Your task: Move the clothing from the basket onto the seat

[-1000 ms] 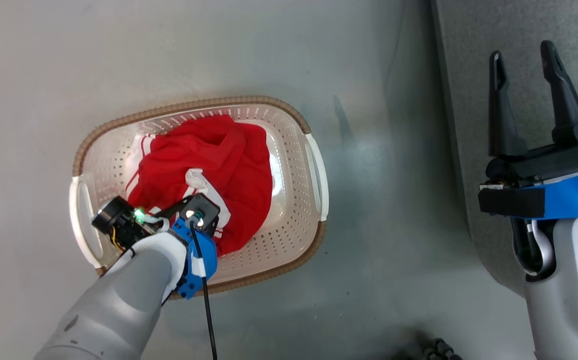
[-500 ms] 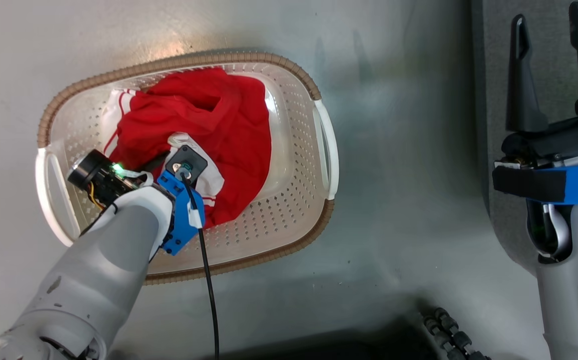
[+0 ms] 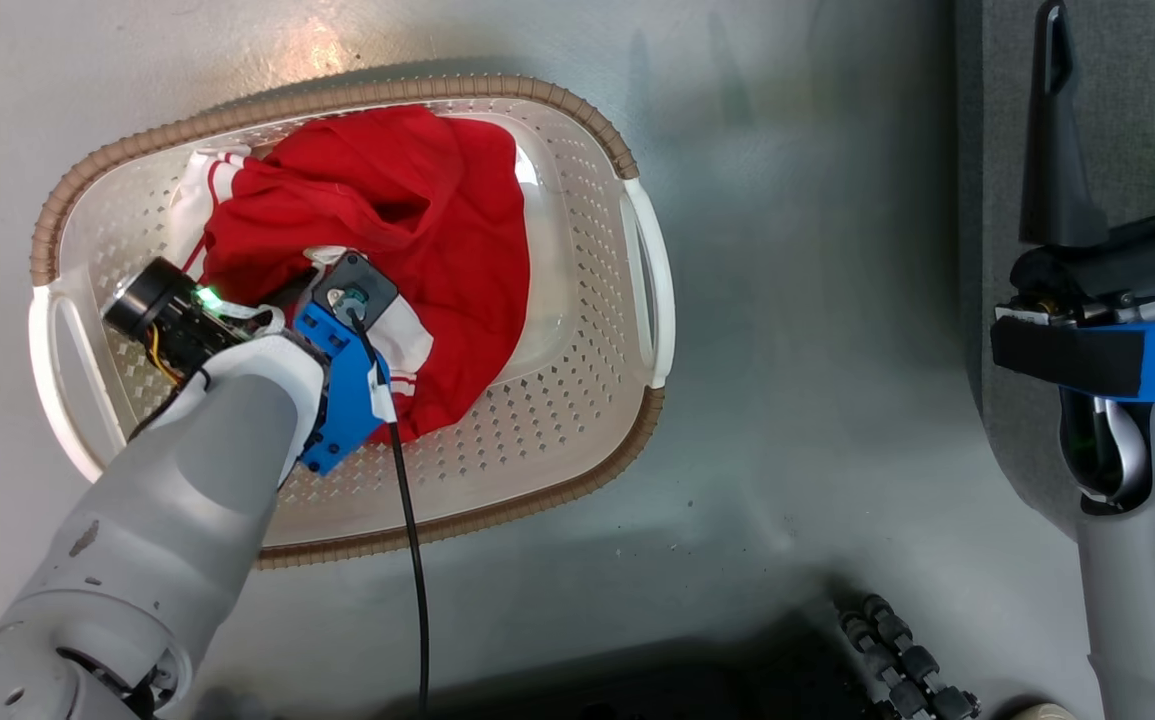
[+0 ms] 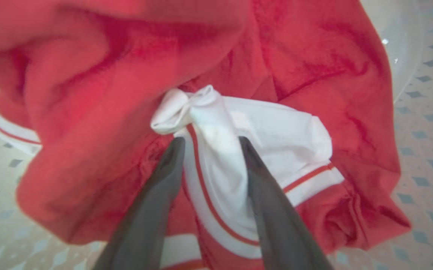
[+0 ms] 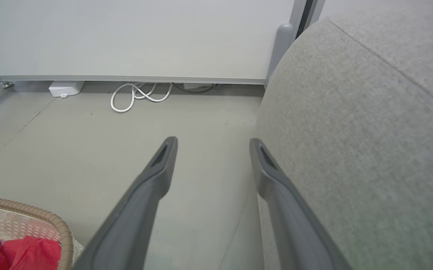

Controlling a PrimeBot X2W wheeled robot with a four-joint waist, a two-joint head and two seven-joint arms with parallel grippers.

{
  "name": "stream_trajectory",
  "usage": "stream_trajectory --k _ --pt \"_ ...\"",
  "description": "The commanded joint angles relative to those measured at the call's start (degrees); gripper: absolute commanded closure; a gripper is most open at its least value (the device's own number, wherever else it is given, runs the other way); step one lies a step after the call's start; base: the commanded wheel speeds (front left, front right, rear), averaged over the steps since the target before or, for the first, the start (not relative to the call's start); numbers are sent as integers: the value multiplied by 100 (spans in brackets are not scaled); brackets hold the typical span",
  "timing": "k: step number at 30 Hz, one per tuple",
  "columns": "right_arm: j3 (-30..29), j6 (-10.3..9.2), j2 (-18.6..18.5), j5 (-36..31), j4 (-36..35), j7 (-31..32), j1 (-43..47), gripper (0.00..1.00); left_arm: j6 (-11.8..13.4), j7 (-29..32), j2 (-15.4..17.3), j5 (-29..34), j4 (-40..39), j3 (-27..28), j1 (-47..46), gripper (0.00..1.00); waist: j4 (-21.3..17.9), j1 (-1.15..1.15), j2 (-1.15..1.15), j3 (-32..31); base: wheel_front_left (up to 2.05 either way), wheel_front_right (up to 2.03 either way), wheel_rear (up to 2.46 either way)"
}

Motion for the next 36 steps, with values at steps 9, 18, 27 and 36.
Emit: stream_trajectory --k 9,18,27,36 --pt "-60 0 38 -30 117 4 -125 0 -111 -147 62 -118 11 -24 -4 100 5 0 0 -119 0 0 0" --pt "-39 1 -25 -39 201 1 -107 0 -264 -577 -298 -317 7 -72 79 100 224 0 0 -476 0 0 0" --pt "-73 1 -115 -27 326 1 58 0 -283 -1019 -576 -558 -8 -112 304 100 424 0 0 -990 0 0 0" --pt "-102 1 -152 -43 459 1 353 0 -286 -1318 -734 -848 -334 -21 568 100 620 0 0 -1651 0 0 0"
